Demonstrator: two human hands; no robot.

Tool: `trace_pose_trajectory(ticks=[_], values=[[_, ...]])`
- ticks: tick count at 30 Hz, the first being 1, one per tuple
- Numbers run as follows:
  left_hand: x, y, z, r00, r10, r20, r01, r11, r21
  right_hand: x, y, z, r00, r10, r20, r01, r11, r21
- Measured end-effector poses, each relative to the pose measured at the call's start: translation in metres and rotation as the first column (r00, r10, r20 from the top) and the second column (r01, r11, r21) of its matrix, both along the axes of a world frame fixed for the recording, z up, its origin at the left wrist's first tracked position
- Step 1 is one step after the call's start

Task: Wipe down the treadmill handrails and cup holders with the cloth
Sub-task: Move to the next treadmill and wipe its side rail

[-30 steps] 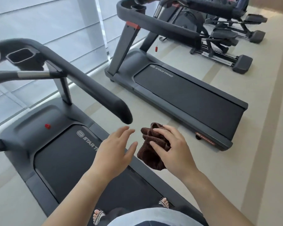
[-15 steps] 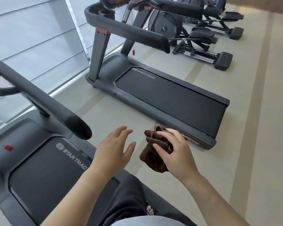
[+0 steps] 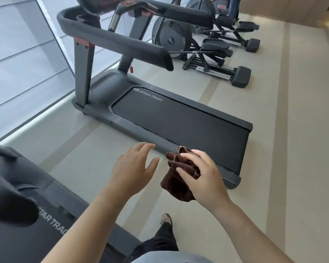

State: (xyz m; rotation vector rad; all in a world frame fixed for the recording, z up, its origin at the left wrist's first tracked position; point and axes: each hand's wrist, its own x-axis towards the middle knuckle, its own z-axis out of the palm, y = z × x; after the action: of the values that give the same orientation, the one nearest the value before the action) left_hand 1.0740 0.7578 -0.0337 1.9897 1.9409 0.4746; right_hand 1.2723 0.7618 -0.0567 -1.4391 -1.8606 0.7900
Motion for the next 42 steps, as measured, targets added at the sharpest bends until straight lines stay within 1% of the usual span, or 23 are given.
trace_pose_trajectory(ticks=[4, 6, 9, 15, 18, 20, 25, 29, 34, 38, 42], values=[[0.002, 0.088, -0.053, 0.998, 0.068, 0.009, -0.068, 0.995, 0.067, -0.004, 0.095, -0.058, 0.997, 0.043, -0.056, -0.04, 0.998, 0.047], [0.005, 0.133, -0.075, 0.996, 0.086, 0.021, -0.087, 0.993, 0.076, -0.005, 0.143, -0.084, 0.994, 0.052, -0.1, -0.046, 0.997, 0.061], [0.012, 0.184, -0.08, 0.992, 0.124, 0.036, -0.127, 0.986, 0.106, 0.003, 0.203, -0.098, 0.989, 0.069, -0.131, -0.061, 0.996, 0.071], [0.021, 0.261, -0.052, 0.987, 0.16, -0.033, -0.155, 0.982, 0.104, 0.019, 0.293, -0.078, 0.983, 0.088, -0.163, -0.077, 0.994, 0.073], [0.03, 0.298, -0.051, 0.98, 0.19, -0.052, -0.183, 0.976, 0.118, 0.025, 0.34, -0.079, 0.972, 0.129, -0.198, -0.115, 0.99, 0.081], [0.042, 0.322, -0.056, 0.969, 0.243, -0.051, -0.234, 0.963, 0.134, 0.031, 0.373, -0.08, 0.959, 0.18, -0.218, -0.164, 0.982, 0.089], [0.078, 0.38, -0.061, 0.915, 0.4, -0.044, -0.392, 0.911, 0.128, 0.056, 0.461, -0.073, 0.911, 0.358, -0.206, -0.34, 0.933, 0.119], [0.092, 0.417, -0.057, 0.849, 0.528, -0.021, -0.521, 0.843, 0.136, 0.064, 0.53, -0.063, 0.871, 0.448, -0.203, -0.412, 0.89, 0.198], [0.092, 0.445, -0.049, 0.794, 0.607, -0.035, -0.595, 0.788, 0.16, 0.058, 0.59, -0.051, 0.826, 0.51, -0.238, -0.455, 0.854, 0.253], [0.08, 0.474, -0.043, 0.747, 0.664, -0.04, -0.646, 0.739, 0.192, 0.048, 0.627, -0.045, 0.798, 0.546, -0.255, -0.483, 0.833, 0.271], [0.065, 0.509, -0.04, 0.72, 0.694, -0.025, -0.671, 0.704, 0.233, 0.03, 0.662, -0.041, 0.763, 0.589, -0.265, -0.528, 0.805, 0.27]])
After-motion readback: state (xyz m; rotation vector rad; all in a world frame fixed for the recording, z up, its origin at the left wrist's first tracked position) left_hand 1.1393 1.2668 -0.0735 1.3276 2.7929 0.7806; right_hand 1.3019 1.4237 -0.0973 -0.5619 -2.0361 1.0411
